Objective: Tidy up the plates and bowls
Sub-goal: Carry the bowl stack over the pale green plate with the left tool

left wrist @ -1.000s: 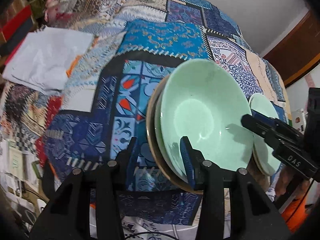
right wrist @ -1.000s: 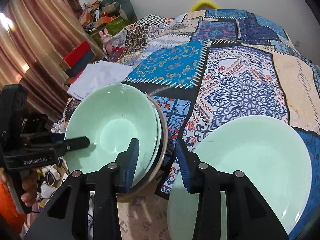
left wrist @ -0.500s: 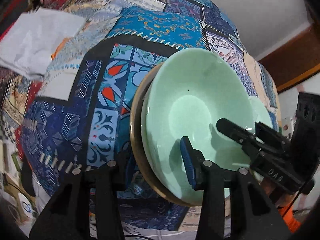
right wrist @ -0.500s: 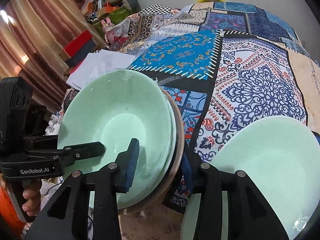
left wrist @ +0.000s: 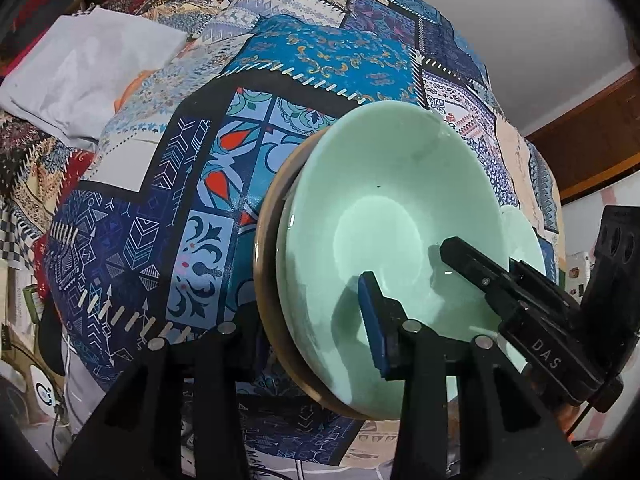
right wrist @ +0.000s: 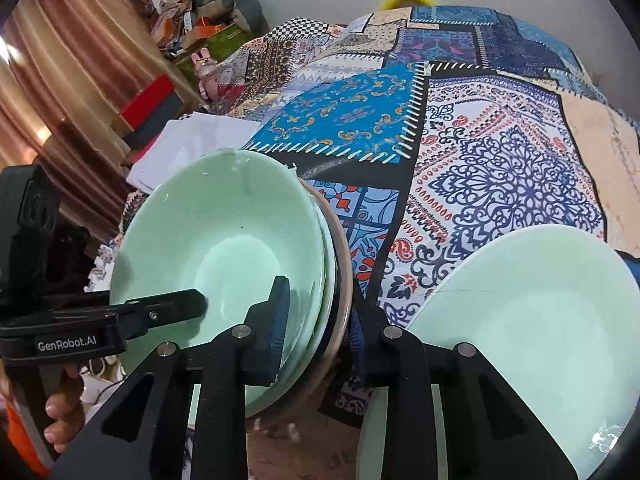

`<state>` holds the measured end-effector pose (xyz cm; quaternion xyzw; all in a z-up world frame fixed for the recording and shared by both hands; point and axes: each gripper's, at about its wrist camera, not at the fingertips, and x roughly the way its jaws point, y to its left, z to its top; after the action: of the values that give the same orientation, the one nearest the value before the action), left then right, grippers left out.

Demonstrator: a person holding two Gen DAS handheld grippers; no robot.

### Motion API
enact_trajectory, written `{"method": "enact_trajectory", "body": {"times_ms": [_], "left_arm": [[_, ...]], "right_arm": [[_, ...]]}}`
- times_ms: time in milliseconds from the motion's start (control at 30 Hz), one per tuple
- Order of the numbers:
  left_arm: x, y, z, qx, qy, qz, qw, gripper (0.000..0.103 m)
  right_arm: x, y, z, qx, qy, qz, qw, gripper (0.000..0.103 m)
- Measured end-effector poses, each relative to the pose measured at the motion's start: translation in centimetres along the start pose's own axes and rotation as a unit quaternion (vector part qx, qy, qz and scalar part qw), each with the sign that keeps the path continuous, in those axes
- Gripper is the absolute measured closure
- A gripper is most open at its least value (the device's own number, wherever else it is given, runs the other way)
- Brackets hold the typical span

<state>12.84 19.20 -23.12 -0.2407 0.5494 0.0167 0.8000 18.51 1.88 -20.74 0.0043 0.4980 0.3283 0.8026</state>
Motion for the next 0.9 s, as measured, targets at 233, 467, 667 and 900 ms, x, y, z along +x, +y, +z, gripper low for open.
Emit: {"method": "enact_trajectory", "body": {"times_ms": [233,467,667,900], "left_arm": [[-0.1,-0.3,0.0,0.0,0.002,-0.002,1.0,0.062],[-0.6,-1.1,0.0,0.009,-0.004,0.0,1.0,0.062],[-1.5,-2.3,0.3,0.022,-0.015,-0.003,0.9997,0.062],[-2.5,-4.3,0.8,0.041,-0.025,-0.007,0.9988,0.063]], "right_arm": [[-0.5,-0.5,0.4,0.016,-0.007,0.008,1.0,0.078],[-1.2,-1.1,0.4,0.024,-0.012,0.015,1.0,0.078],[-2.6,-1.5,0.5,0.029,-0.027,0.017,0.999,0.078],[-4.5,-2.0,0.7,0.033,-0.047,0.011,0.998,0.078]]}}
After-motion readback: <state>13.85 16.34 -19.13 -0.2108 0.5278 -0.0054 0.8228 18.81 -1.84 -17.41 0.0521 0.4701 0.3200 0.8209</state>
